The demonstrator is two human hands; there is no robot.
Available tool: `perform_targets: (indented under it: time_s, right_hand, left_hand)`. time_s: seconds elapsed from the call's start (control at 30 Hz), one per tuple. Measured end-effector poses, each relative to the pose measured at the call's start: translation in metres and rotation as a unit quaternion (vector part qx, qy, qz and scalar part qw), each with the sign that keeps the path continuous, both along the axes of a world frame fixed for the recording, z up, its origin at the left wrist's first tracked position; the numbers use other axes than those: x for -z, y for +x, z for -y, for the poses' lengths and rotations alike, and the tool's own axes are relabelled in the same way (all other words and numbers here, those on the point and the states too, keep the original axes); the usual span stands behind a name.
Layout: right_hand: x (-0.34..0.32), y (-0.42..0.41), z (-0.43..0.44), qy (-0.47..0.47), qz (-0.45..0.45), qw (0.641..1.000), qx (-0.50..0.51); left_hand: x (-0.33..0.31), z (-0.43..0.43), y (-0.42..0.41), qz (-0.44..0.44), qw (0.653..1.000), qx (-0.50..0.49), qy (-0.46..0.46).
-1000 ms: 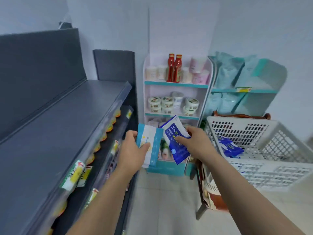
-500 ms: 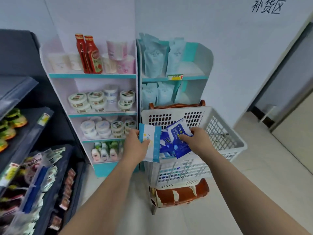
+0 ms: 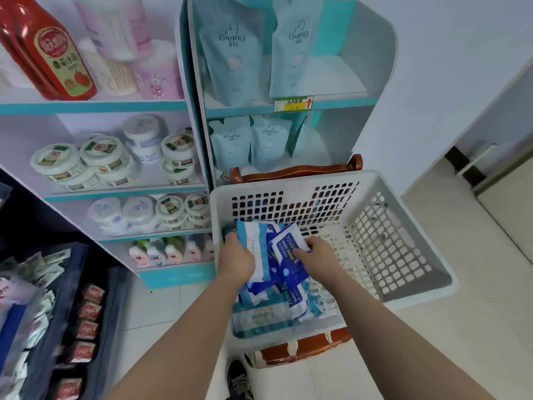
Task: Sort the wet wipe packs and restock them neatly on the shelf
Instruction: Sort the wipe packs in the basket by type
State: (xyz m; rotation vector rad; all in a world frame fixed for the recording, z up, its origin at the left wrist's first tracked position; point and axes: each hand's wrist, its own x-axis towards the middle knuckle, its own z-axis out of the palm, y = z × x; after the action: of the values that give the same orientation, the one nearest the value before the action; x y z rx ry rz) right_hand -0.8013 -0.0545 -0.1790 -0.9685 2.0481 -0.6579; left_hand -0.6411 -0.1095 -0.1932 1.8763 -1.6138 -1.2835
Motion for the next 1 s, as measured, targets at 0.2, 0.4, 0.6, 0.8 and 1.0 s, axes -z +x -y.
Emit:
perform_targets:
  time_s: [0.2, 0.4, 0.6, 0.8, 1.0]
  right_hand:
    - [0.043, -0.015, 0.034, 0.072, 0.005, 0.996, -0.046]
    - [0.071, -0.037, 0.047, 0.141, -0.044, 0.976, -0.158]
    - [0.079, -0.06, 0.064, 0.082, -0.055, 0.978, -0.184]
    - [0.091, -0.064, 0.072, 0.087, 0.044, 0.961, -0.26]
    - [0.1, -0.078, 0.078, 0.12, 0.24, 0.956, -0.123]
  left_hand:
    - [0.026, 0.021, -0.02, 0.034, 0.999, -0.008, 0.036]
    - [0.052, 0.014, -0.02, 0.016, 0.998, -0.041, 0.043]
    - [0.044, -0.009, -0.029, 0.1, 0.994, -0.035, -0.026]
    - [0.058, 0.007, -0.04, 0.228, 0.97, 0.021, -0.077]
    - [0.073, 0.004, -0.047, 0.302, 0.953, 0.019, -0.032]
